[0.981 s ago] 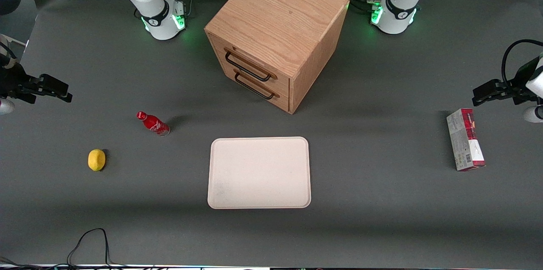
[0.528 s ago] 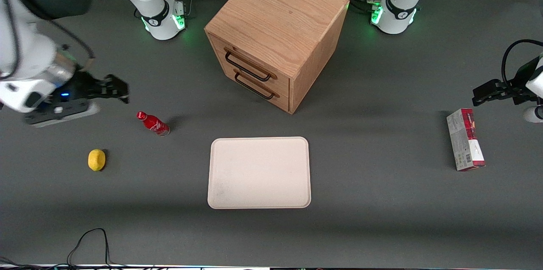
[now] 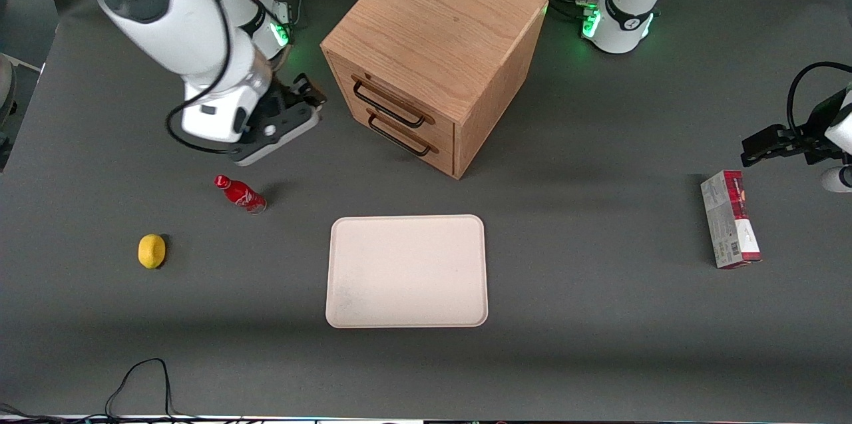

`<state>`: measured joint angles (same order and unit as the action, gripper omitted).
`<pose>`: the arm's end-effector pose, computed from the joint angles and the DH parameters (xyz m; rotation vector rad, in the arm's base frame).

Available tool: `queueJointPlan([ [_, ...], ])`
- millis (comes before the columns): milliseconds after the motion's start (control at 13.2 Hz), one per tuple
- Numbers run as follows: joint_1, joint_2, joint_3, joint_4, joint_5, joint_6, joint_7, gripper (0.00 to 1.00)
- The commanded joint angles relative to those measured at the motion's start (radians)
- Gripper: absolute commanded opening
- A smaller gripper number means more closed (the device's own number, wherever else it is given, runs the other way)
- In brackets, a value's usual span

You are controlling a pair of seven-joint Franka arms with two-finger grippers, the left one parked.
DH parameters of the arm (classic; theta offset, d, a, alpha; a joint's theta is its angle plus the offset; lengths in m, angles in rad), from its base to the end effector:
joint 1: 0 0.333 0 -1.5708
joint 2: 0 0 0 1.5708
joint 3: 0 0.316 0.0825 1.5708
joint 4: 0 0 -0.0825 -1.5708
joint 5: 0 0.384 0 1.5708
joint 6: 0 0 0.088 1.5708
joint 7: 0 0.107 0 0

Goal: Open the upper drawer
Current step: 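Move the right gripper toward the upper drawer's black handle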

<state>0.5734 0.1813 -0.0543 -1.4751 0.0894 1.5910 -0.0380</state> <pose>0.5223 0.3125 0.5663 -2.9605 -0.8400 0.1265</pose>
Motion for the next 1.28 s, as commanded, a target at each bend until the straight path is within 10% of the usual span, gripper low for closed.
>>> queueJointPlan([
  [0,0.075,0.035,-0.013,0.027,0.009,0.023,-0.069,1.0],
  [755,0.138,0.055,-0.004,0.003,-0.016,0.046,-0.299,1.0],
  [1208,0.137,0.049,-0.007,-0.019,0.102,0.029,-0.335,1.0],
])
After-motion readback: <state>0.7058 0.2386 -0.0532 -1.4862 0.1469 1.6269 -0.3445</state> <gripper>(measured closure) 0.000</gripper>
